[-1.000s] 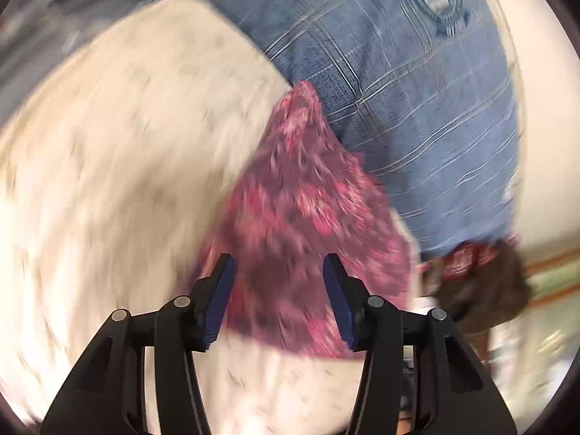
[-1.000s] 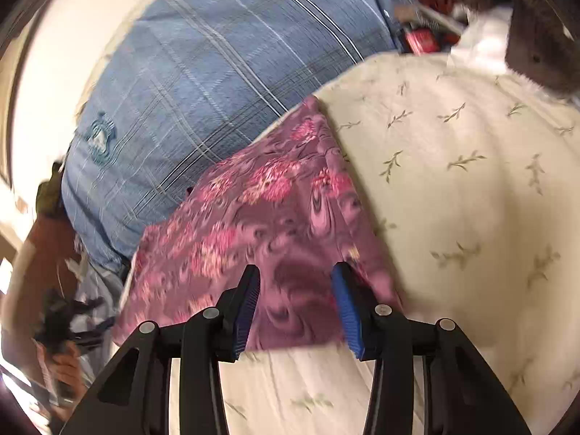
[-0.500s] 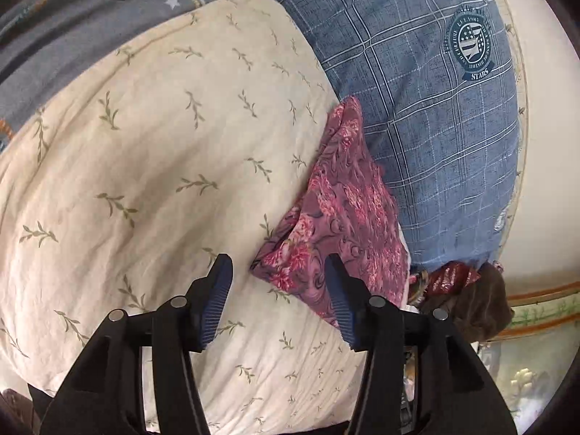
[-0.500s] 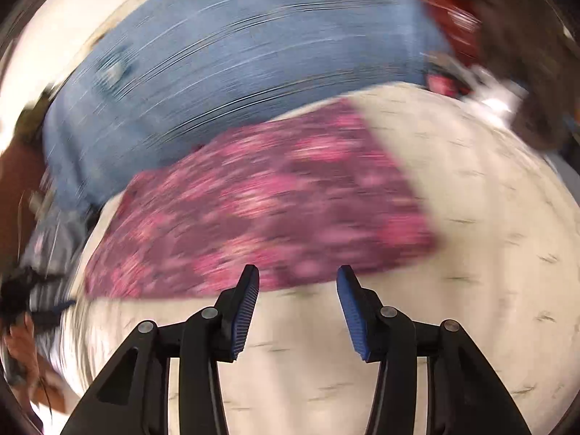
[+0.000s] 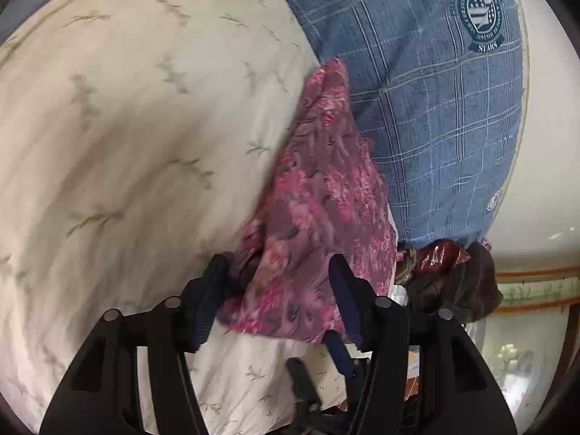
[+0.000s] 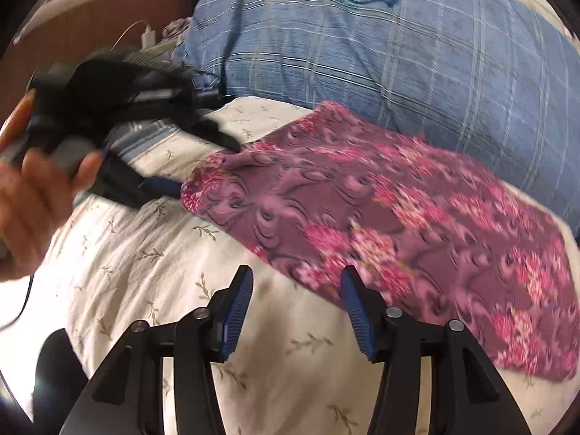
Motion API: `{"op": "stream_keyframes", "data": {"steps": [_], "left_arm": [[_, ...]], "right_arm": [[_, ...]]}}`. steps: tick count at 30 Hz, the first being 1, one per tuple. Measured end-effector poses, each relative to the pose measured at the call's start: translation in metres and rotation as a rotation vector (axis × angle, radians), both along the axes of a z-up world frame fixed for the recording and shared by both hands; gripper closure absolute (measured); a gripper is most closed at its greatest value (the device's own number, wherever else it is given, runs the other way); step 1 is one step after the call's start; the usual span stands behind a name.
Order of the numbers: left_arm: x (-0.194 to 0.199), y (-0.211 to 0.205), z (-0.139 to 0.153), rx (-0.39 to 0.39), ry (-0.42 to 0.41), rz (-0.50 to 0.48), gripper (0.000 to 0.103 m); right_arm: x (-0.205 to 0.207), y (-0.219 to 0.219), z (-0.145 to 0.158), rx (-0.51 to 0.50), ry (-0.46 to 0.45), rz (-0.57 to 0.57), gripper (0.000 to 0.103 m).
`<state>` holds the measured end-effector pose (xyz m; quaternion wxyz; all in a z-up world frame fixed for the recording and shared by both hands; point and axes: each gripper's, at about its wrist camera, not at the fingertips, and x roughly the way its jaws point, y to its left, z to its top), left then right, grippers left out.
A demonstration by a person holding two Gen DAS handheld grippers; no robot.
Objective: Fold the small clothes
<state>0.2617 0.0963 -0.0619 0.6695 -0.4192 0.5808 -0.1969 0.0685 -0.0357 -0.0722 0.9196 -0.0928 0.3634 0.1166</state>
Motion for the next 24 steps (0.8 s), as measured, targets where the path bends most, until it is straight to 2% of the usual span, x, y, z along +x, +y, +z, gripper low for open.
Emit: {"op": "stream_keyframes", "data": {"steps": [3,6,9,13,16,17,18,23,24], "left_arm": [[0.016,-0.004,-0.001,-0.024,0.006,-0.032,0.058],[0.026,0.0,0.003,-0.016,-0.013,-0.044,0.058],[0.042,0.002,0.006,-0.009,-0.028,-0.081,0.05],[0.073,-0.012,0.008,0.057,-0.034,-0.169,0.049],[0.101,-0.028,0.009,0.099,-0.045,-0.227,0.049],[0.109,-0.033,0.009,0.106,-0.051,-0.241,0.049],[0.117,-0.039,0.01,0.115,-0.057,-0.257,0.046],[0.149,-0.074,0.005,0.202,-0.081,-0.34,0.044],[0.153,-0.081,0.006,0.24,-0.101,-0.351,0.057]], "right_arm": [[0.003,0.017,-0.004,-0.076,-0.032,0.042,0.047],[0.005,0.04,-0.013,-0.205,-0.077,0.082,0.047],[0.014,0.061,-0.019,-0.322,-0.131,0.103,0.047],[0.04,0.083,-0.022,-0.443,-0.192,0.095,0.047],[0.054,0.085,-0.026,-0.482,-0.222,0.093,0.059],[0.058,0.083,-0.028,-0.488,-0.231,0.096,0.08],[0.062,0.081,-0.03,-0.495,-0.233,0.094,0.091],[0.058,0.071,-0.016,-0.41,-0.284,0.092,0.093],[0.058,0.07,-0.016,-0.399,-0.285,0.094,0.093]]}}
